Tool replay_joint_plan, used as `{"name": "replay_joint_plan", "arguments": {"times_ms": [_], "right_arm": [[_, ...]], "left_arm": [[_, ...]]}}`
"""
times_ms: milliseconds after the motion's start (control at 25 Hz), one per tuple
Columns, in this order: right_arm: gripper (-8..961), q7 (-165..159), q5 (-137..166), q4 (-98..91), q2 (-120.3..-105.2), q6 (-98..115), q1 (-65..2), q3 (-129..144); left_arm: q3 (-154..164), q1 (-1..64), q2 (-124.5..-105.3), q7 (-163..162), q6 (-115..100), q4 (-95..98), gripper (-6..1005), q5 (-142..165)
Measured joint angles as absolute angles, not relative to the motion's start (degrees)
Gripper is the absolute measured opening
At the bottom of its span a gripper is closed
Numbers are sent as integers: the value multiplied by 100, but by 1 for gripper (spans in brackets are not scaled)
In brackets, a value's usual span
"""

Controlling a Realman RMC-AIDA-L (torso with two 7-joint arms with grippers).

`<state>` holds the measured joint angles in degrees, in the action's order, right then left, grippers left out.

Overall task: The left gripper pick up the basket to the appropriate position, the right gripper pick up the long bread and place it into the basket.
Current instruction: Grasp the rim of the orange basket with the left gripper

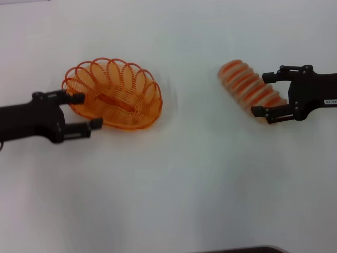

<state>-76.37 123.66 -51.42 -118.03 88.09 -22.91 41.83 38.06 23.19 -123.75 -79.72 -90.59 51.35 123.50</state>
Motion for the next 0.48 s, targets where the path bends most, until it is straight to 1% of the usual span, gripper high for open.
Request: {"name": "replay_joint_plan", "arguments": {"times_ms": [360, 480], "right_arm": [[928, -7684, 12365, -5142, -11832, 8812, -2332, 4056], [928, -7687, 12366, -5142, -11837, 8850, -2335, 4017]], "left_arm": [[3682, 2636, -12362, -9172, -8010, 5220, 785, 12168], [3976, 2854, -12269, -9736, -7686, 5225, 784, 12454]]}}
